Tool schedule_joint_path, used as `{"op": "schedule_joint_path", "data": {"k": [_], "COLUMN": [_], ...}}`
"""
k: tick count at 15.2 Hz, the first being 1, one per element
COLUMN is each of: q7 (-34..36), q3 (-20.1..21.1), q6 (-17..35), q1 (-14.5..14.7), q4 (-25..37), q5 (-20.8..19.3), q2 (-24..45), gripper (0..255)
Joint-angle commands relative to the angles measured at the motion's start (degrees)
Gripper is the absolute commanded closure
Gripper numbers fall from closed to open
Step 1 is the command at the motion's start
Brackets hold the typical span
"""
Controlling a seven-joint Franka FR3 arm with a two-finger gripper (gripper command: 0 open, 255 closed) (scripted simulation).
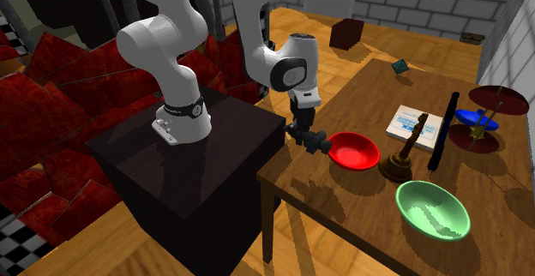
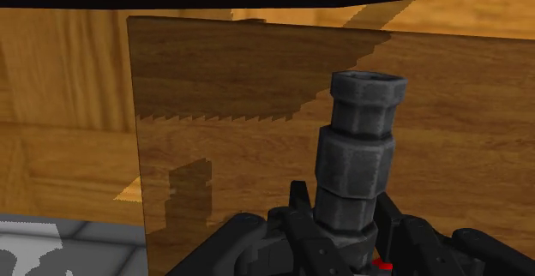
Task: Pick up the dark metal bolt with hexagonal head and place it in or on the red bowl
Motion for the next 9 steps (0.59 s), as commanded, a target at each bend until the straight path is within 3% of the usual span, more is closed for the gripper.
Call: {"op": "schedule_joint_path", "data": {"k": [1, 5, 9], "q7": [-4.97, -14.95, -11.67], "q3": [3.46, 9.96, 8.34], "q6": [-0.88, -2.45, -7.1], "q1": [-2.38, -6.42, -3.56], "q4": [-1.27, -3.44, 6.49], "q5": [6.15, 18.88, 15.39], "q2": [-2.55, -7.65, -0.29], "gripper": [255, 255, 255]}}
